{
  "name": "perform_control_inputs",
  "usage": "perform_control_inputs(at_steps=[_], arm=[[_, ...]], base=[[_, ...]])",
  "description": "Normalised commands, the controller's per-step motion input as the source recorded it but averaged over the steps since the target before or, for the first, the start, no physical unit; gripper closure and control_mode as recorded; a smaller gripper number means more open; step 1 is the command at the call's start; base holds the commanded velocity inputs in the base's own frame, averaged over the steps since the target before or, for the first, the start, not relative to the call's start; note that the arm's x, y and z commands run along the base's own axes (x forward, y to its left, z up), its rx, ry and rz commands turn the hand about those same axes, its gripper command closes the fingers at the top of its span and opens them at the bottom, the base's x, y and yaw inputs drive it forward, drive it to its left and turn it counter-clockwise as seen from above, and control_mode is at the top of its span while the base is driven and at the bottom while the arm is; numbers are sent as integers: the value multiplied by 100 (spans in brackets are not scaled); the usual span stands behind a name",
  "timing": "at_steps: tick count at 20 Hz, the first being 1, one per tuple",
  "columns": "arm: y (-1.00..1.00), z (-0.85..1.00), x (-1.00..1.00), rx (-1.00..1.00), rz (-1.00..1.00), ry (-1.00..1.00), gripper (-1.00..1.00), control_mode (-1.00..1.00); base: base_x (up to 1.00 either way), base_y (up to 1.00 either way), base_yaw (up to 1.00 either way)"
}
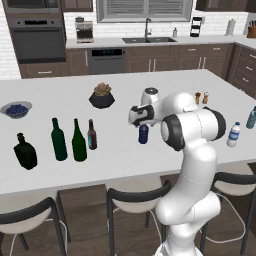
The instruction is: Move the plastic bottles in the middle to the plastics group, and the glass bottles in the middle to the glass group.
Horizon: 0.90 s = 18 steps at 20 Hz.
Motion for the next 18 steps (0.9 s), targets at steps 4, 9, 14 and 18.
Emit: perform_control_inputs(at_steps=[4,9,14,18], arm=[[0,0,0,0,1,0,-100,-100],[0,0,0,0,0,0,100,-100],[0,0,0,0,0,0,100,-100],[0,0,0,0,0,0,100,-100]], base=[[0,0,0],[0,0,0],[0,0,0],[0,0,0]])
